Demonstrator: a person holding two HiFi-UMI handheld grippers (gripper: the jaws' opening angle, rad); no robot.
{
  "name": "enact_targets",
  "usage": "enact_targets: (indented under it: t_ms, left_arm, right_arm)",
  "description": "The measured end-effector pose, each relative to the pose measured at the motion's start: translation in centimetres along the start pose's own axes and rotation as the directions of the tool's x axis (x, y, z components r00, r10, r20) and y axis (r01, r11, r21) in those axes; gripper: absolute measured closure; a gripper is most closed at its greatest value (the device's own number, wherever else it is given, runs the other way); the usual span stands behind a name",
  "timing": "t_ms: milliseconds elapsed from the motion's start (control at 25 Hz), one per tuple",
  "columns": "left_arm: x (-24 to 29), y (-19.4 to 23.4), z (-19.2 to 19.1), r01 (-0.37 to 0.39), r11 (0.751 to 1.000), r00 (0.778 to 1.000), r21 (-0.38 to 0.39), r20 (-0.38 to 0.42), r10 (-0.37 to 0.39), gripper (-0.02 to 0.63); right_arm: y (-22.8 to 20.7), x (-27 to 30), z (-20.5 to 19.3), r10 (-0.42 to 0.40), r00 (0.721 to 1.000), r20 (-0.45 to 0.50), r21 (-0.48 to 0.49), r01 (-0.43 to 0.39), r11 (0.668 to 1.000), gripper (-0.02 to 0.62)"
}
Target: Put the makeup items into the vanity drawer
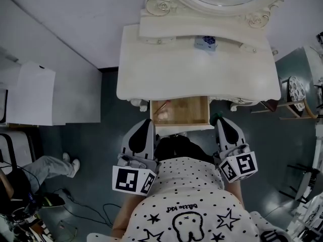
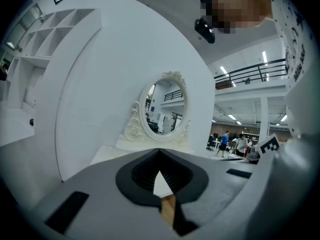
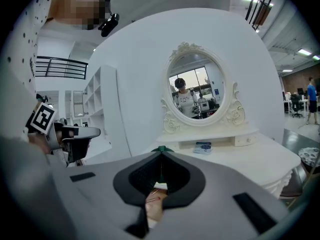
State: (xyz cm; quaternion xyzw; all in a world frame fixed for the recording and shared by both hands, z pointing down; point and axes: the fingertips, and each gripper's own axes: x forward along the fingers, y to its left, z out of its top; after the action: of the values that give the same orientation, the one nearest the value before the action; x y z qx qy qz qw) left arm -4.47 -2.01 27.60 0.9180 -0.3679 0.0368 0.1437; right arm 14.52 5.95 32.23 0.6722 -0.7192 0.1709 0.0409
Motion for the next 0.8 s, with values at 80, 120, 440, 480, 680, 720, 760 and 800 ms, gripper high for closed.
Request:
enact_targets:
  t_ms: [80,120,440,480,680,720,760,800]
  left_arm:
    - [-0.1,0.0,-0.1,-0.001,1.000,1.000,-0.006,0.000,0.001,0.610]
    - [-0.2,0.1,-0.1,-0.003,1.000,1.000,-0.007,-0.001,0.003,0.609]
    - [-0.8,0.6,-0.3,-0.024,1.000,1.000,-0.009,0.002,0.024,0.610]
    - [-0.8,0.6,-0.4,-0.026,1.000,1.000,-0.010,0.001,0.026,0.610]
    - [-1.1,0.7,-0.5,-0.033,0.999,0.999,-0.013,-0.003,0.033,0.610]
    - [-1.2,0.8,-0.5,-0.035,0.999,0.999,-0.013,-0.003,0.035,0.609]
    - [-1.2,0.8,-0.5,-0.037,0.999,0.999,-0.013,-0.004,0.036,0.609]
    - [-1.2,0.8,-0.6,-0.038,0.999,0.999,-0.012,-0.006,0.038,0.611]
  right_arm:
    - [0.3,0.1,0.0,0.008,1.000,0.000,-0.003,-0.008,1.000,0.586]
    - [0.5,0.2,0.1,0.013,1.000,0.001,-0.004,-0.013,1.000,0.586]
    - [0.8,0.9,-0.4,0.038,0.999,-0.018,-0.022,-0.038,0.999,0.586]
    - [0.8,1.0,-0.5,0.041,0.999,-0.023,-0.026,-0.041,0.999,0.586]
    - [0.7,1.8,-0.9,0.049,0.998,-0.045,-0.051,-0.051,0.997,0.586]
    - [0.7,2.0,-1.0,0.051,0.997,-0.050,-0.054,-0.054,0.997,0.586]
    - [0.7,2.2,-1.2,0.053,0.997,-0.056,-0.055,-0.056,0.997,0.586]
    - [0.7,2.5,-1.4,0.056,0.996,-0.063,-0.057,-0.060,0.997,0.586]
